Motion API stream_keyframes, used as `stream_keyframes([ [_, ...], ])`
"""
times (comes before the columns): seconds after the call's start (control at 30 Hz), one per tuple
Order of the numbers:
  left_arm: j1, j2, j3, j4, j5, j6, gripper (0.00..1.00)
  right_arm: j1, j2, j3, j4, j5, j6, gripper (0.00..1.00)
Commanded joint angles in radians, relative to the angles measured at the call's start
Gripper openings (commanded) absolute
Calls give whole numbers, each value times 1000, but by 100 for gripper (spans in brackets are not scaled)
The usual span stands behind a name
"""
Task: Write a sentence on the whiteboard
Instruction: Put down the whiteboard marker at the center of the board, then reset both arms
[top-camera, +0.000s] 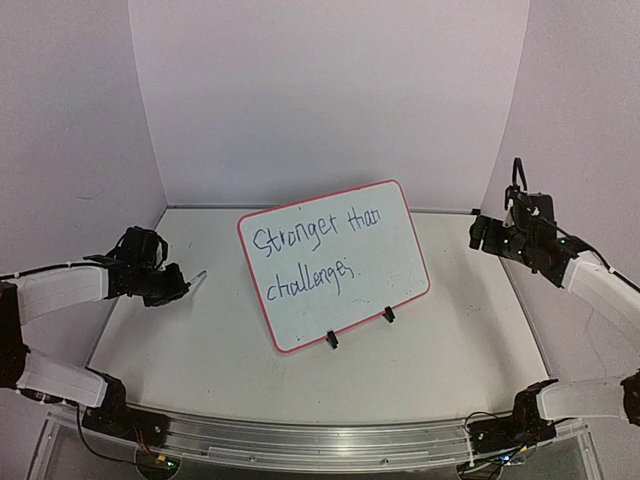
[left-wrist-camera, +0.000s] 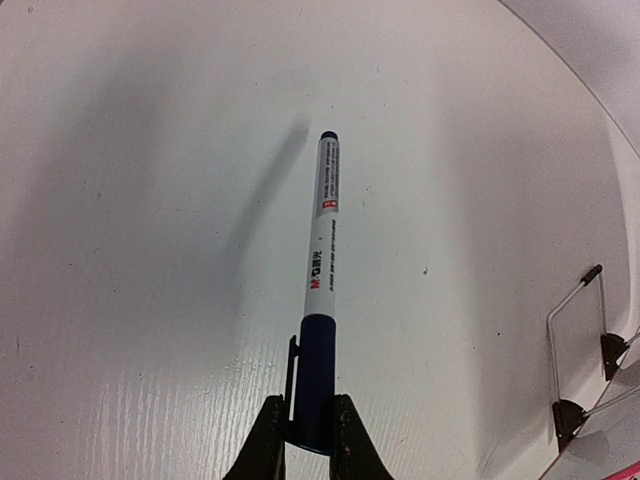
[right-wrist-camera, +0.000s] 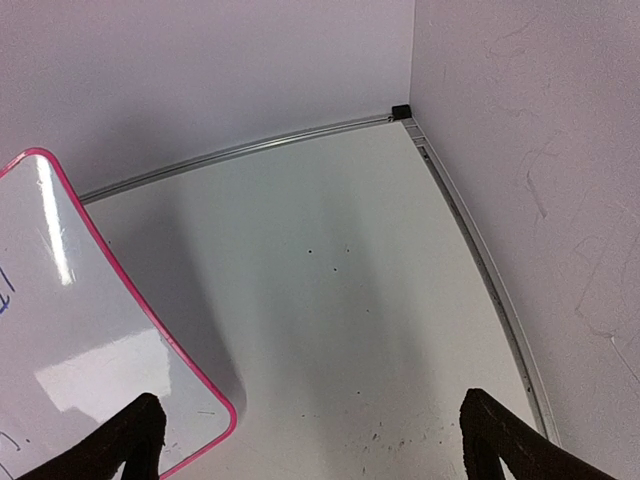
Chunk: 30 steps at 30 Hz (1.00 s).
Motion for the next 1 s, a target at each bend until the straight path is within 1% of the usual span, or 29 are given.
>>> stream_keyframes([
  [0.0,0,44,-11,71,25,-8,0,-1,-26,-12,40,3,-10,98],
  [0.07,-1,67,-20,88,35,-8,6,-1,-25,-23,43,-10,-15,98],
  [0.1,0,71,-26,100,36,-8,8,-2,-24,-28,45,-16,-16,98],
  [0.17,0,74,-47,125,35,-17,17,-2,-16,-39,50,-37,-23,98],
  [0.23,-1,74,-56,135,26,-19,24,-1,-12,-47,52,-47,-24,98],
  [0.3,0,74,-57,134,20,-18,32,-2,-8,-55,55,-52,-25,98],
  [0.37,0,68,-55,128,6,-16,44,-1,-7,-62,59,-58,-31,98],
  [0.4,0,64,-53,121,-5,-11,55,-1,-6,-63,60,-66,-38,98],
  [0.43,0,60,-53,116,-9,-10,57,-1,-5,-63,60,-71,-39,98],
  [0.47,0,43,-47,105,-37,-3,67,-1,-3,-65,61,-85,-50,98],
  [0.53,2,16,-26,81,-98,19,80,-2,7,-61,63,-106,-72,98],
  [0.6,8,7,-7,68,-119,40,85,-1,11,-60,67,-111,-81,98],
  [0.67,33,3,53,44,-150,91,93,-1,20,-58,76,-111,-91,98],
  [0.73,68,3,96,42,-168,125,98,-4,20,-61,90,-106,-93,98],
  [0.87,201,-12,156,91,-157,149,99,-52,-5,-88,151,-116,-83,98],
  [0.97,250,-46,164,157,-166,168,99,-89,-36,-103,182,-131,-76,98],
])
